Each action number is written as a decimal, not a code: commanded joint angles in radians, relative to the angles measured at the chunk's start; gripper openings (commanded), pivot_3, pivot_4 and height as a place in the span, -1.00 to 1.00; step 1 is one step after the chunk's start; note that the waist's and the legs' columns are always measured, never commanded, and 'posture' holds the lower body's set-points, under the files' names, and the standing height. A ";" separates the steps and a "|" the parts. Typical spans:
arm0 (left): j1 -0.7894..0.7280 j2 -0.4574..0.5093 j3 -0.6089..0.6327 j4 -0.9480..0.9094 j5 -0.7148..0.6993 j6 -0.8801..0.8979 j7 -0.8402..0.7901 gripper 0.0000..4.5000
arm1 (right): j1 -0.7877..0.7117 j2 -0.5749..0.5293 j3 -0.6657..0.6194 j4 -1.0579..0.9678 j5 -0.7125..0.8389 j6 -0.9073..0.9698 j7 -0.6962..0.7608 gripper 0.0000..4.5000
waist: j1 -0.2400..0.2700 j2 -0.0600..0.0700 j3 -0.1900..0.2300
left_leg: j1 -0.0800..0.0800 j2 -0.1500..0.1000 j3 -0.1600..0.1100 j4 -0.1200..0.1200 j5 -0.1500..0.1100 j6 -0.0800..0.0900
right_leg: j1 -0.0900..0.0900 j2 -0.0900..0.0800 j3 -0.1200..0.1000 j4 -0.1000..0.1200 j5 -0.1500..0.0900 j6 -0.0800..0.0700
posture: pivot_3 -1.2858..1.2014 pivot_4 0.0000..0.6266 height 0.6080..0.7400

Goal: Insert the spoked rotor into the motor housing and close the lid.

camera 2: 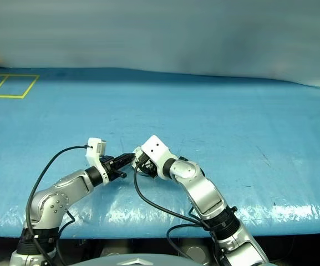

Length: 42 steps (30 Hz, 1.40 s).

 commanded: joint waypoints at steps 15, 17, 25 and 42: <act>0.010 0.010 -0.046 -0.065 0.084 -0.015 -0.038 -1.00 | 0.211 0.054 -0.386 -0.343 0.349 0.208 0.024 1.00 | 0.016 0.000 0.000 | -0.003 0.000 0.000 -0.008 0.000 0.000 | 0.000 0.000 0.000 -0.002 -0.001 0.000 | 0.03 -0.52 1.00; 0.011 0.008 -0.046 -0.066 0.086 -0.016 -0.042 -1.00 | 0.216 0.124 -0.472 -0.346 0.410 0.268 -0.023 1.00 | 0.014 0.000 0.001 | -0.003 0.000 0.000 -0.008 0.000 0.000 | 0.000 0.000 0.000 -0.002 -0.001 -0.001 | 0.03 -0.52 1.00; 0.009 -0.014 -0.032 -0.053 0.076 -0.022 -0.058 -1.00 | 0.217 0.373 -0.640 -0.219 0.547 0.471 -0.213 1.00 | 0.017 0.001 0.001 | -0.005 0.000 0.000 -0.009 0.000 0.000 | -0.002 -0.001 0.000 -0.002 -0.002 -0.002 | 0.03 -0.52 1.00; 0.029 -0.043 -0.013 -0.063 0.077 -0.021 -0.063 -1.00 | 0.171 0.502 -0.687 0.058 0.987 0.415 -0.434 0.92 | -0.005 0.002 0.002 | -0.004 0.000 0.000 -0.010 0.000 0.000 | -0.002 0.000 0.000 -0.002 -0.002 -0.002 | 0.03 -0.52 1.00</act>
